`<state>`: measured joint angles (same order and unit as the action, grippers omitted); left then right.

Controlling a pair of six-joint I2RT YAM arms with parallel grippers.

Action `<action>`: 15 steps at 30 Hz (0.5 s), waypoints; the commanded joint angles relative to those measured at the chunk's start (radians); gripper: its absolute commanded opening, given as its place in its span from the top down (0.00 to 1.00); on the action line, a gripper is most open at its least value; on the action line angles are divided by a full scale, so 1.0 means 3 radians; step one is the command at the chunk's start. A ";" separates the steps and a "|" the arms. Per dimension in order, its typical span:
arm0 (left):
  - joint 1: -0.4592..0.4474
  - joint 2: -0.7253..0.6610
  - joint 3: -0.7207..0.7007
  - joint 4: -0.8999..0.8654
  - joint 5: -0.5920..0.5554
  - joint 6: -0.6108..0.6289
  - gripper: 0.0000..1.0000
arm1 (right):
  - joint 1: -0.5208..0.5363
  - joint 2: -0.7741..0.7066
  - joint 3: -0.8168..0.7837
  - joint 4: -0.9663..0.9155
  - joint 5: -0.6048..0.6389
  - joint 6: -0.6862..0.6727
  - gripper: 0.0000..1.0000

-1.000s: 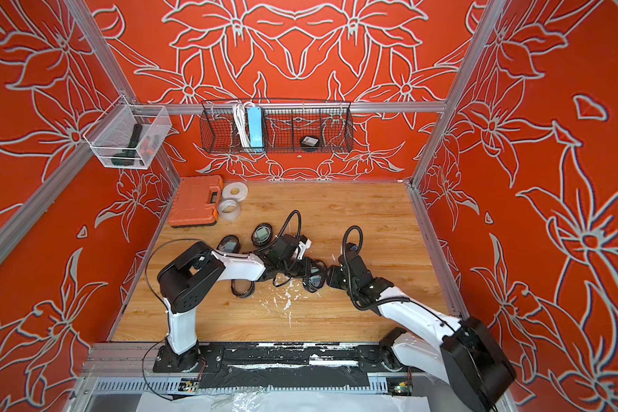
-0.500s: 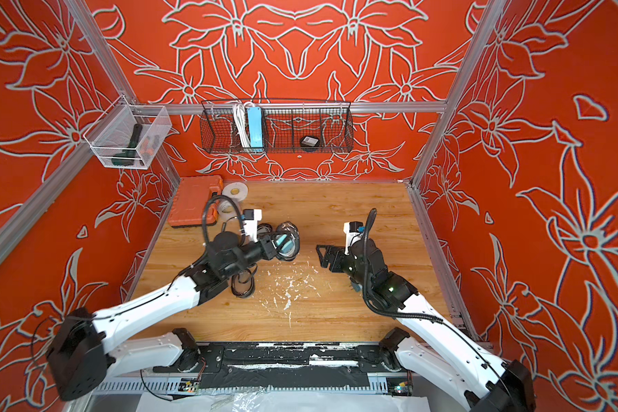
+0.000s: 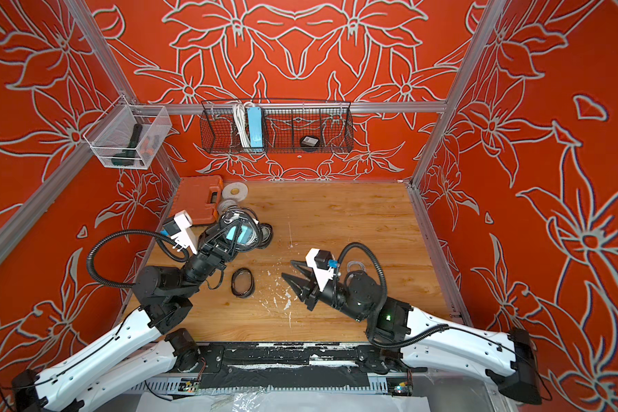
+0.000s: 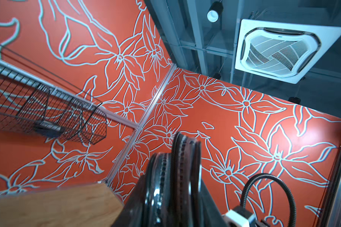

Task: Pack away charging kits
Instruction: Zip the zipper on the storage bag.

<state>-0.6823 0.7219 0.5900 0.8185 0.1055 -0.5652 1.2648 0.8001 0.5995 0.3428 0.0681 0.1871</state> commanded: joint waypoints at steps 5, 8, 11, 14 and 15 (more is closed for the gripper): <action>-0.0227 0.0109 0.0330 0.0439 0.0113 0.0488 1.00 | 0.0202 0.0544 0.0538 0.0575 0.0252 -0.0760 0.67; -0.0287 0.0072 0.0181 0.0774 0.0059 0.0550 1.00 | 0.0205 0.0703 0.0630 0.0788 0.0268 -0.0864 0.67; -0.0293 0.0077 0.0230 0.0663 0.0043 0.0615 1.00 | 0.0209 0.0818 0.0772 0.0838 0.0208 -0.0899 0.69; -0.0310 0.0111 0.0221 0.0731 0.0115 0.0658 1.00 | 0.0208 0.0911 0.0904 0.0824 0.0131 -0.0900 0.69; -0.0318 0.0118 0.0231 0.0722 0.0105 0.0666 1.00 | 0.0216 0.0938 0.0942 0.0807 0.0109 -0.0902 0.70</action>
<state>-0.7685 0.7570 0.6468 0.9619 0.1276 -0.4049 1.3231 1.0698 0.8379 0.5400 0.1200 -0.0444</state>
